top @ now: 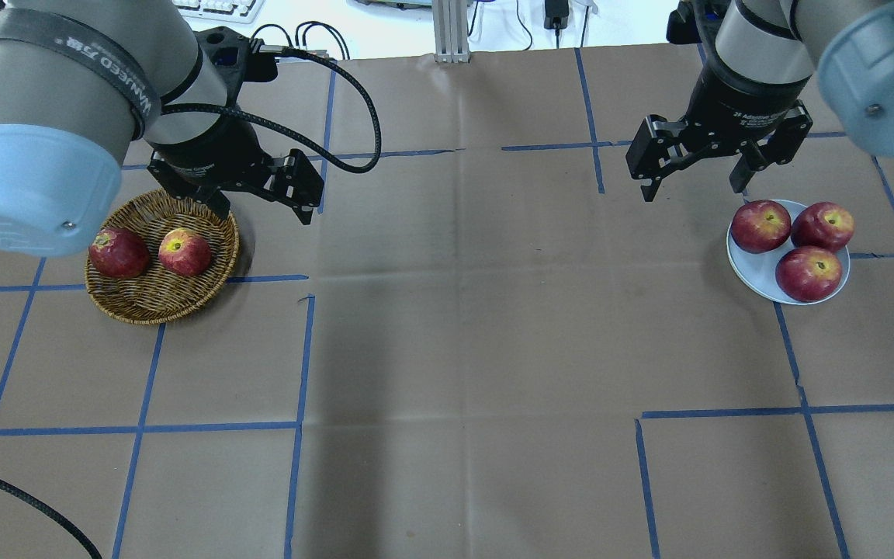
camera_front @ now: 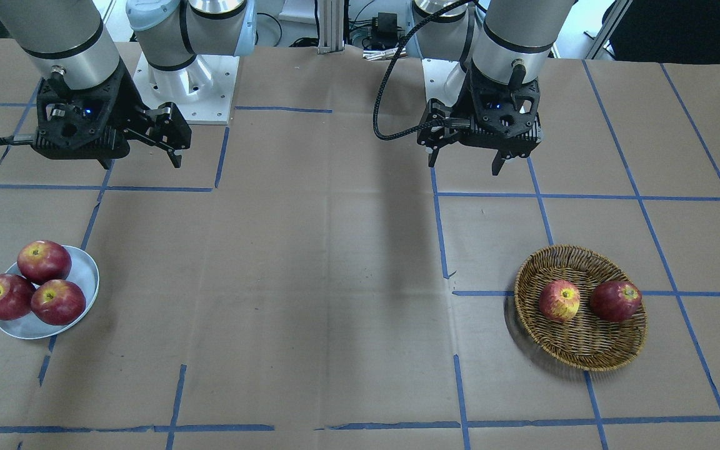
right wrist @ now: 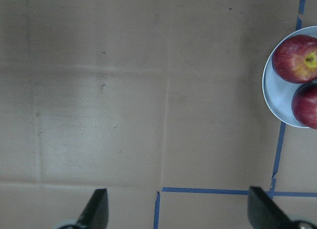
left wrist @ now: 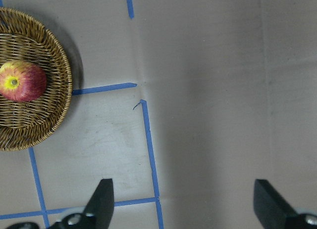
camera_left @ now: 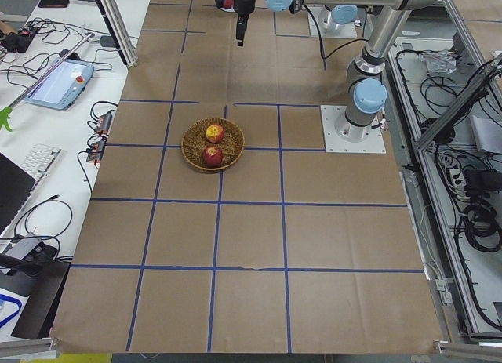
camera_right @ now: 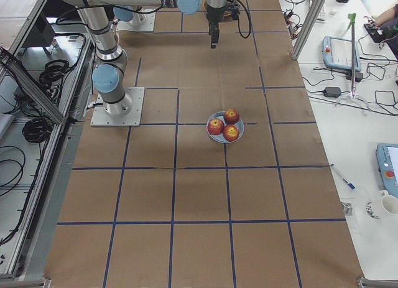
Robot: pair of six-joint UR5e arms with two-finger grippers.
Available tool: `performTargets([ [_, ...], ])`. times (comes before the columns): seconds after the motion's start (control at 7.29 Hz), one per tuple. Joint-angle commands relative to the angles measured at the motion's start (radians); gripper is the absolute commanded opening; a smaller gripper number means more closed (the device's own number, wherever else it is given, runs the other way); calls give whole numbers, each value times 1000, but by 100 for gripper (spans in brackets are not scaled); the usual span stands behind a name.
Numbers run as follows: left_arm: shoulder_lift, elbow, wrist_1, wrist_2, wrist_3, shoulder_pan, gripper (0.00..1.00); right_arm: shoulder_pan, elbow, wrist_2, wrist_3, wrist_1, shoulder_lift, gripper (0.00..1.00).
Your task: Transfer apple from basket to plate
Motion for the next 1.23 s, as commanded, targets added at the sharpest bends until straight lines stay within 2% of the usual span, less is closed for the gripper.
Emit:
performTargets([
  [0.0,0,0,-1,0,0,0,99,1,0,0,0,0,0,100],
  [0.69,8,-5,-2,3,2,0,99,1,0,0,0,0,0,100],
  [0.82,11,21,4,14,-7,6,99,1,0,0,0,0,0,100],
  [1.1,-7,-31,18,16,21,46,99,0,0,0,0,0,0,100],
])
